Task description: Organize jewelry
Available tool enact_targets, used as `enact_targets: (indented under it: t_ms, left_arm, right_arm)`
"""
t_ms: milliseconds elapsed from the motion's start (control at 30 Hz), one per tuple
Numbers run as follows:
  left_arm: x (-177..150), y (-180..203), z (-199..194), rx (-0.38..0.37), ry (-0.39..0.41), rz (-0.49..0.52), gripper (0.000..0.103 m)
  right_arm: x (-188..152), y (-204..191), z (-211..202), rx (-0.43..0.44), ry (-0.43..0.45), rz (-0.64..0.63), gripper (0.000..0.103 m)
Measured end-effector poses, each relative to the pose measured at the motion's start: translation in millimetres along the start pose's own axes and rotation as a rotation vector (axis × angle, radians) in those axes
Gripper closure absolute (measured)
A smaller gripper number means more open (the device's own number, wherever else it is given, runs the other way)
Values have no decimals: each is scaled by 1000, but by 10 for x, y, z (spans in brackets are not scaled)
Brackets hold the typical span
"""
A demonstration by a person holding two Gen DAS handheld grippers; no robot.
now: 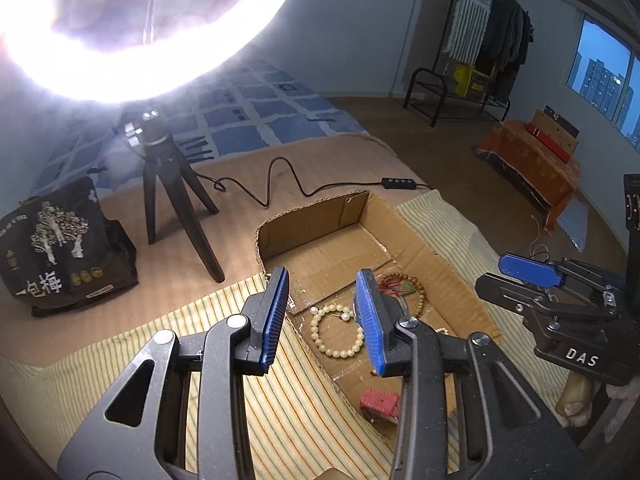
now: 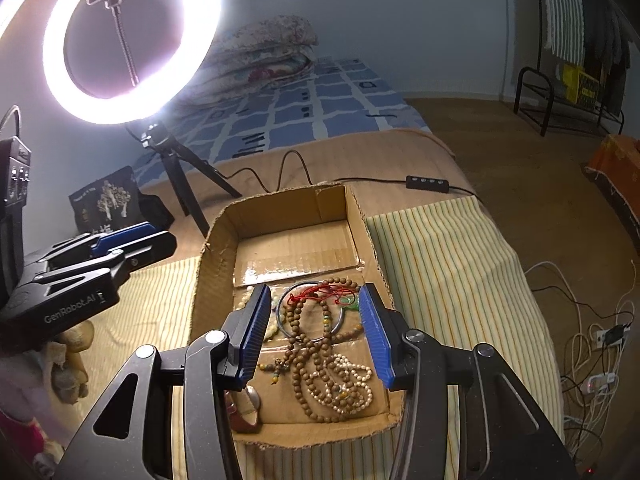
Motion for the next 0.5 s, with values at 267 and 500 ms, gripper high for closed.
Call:
enact_targets:
  t_ms: [267,500]
  left_arm:
    - [-71,-95,-505,-4,51,-11,68]
    - [-234,-281,-942,-3,88,-41,68]
  right_arm:
    - [-7,-254,-246,-16,25,-48,59]
    - [-94,-474,-461,-14,48,-84,59]
Point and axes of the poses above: each gripper's, at about its wrist camera, not at the fingertips, and z roughly the way its jaws point, y to its right, x to its top, the point moved 7 cm from there along z, roughly the way its jaws point, and after that the axes turned 15 degrees about x, right-handed, at the moved point
